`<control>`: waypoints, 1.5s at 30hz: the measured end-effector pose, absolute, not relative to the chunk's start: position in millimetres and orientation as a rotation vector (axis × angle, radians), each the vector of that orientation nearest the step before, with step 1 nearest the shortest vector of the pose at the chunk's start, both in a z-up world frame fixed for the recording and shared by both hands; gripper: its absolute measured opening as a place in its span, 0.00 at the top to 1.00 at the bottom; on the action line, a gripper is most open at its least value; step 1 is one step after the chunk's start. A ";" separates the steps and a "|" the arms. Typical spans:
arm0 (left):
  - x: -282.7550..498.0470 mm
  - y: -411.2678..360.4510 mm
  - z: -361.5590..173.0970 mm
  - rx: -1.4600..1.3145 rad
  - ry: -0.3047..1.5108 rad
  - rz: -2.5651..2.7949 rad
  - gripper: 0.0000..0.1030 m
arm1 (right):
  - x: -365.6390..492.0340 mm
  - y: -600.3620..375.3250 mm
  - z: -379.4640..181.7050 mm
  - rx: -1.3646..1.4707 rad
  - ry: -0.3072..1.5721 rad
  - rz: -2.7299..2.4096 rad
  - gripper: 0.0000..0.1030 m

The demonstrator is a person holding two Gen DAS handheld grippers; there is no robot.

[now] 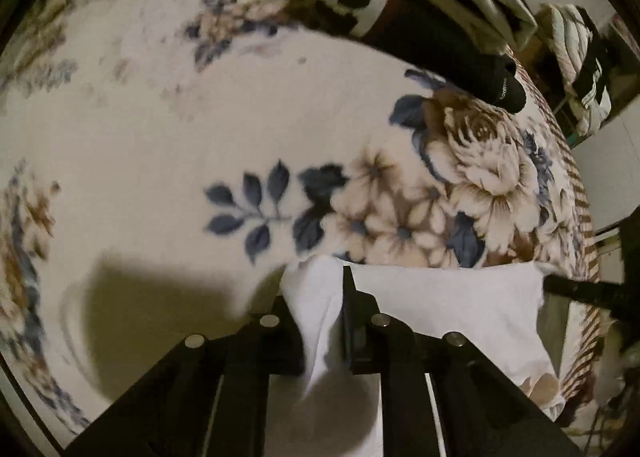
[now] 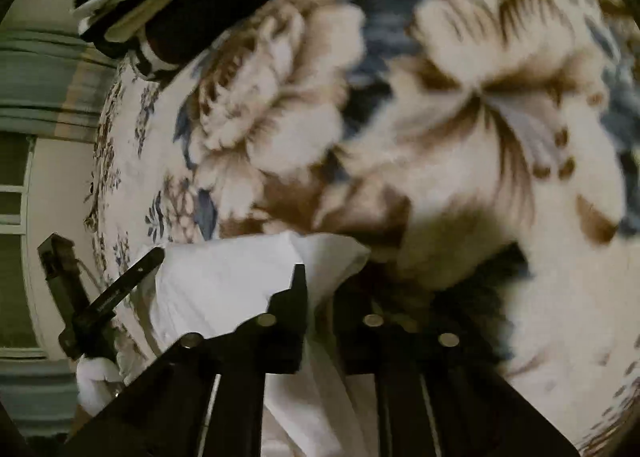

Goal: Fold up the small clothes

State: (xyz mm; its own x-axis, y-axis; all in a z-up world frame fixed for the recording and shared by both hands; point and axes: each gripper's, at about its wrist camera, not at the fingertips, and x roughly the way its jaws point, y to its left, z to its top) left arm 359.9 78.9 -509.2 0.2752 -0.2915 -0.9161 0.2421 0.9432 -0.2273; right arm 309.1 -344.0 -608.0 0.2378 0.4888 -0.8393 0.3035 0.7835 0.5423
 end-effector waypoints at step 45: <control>368.4 142.5 -505.9 -0.353 1.383 -0.201 0.46 | 305.0 -343.5 -566.9 0.837 1.329 0.026 0.61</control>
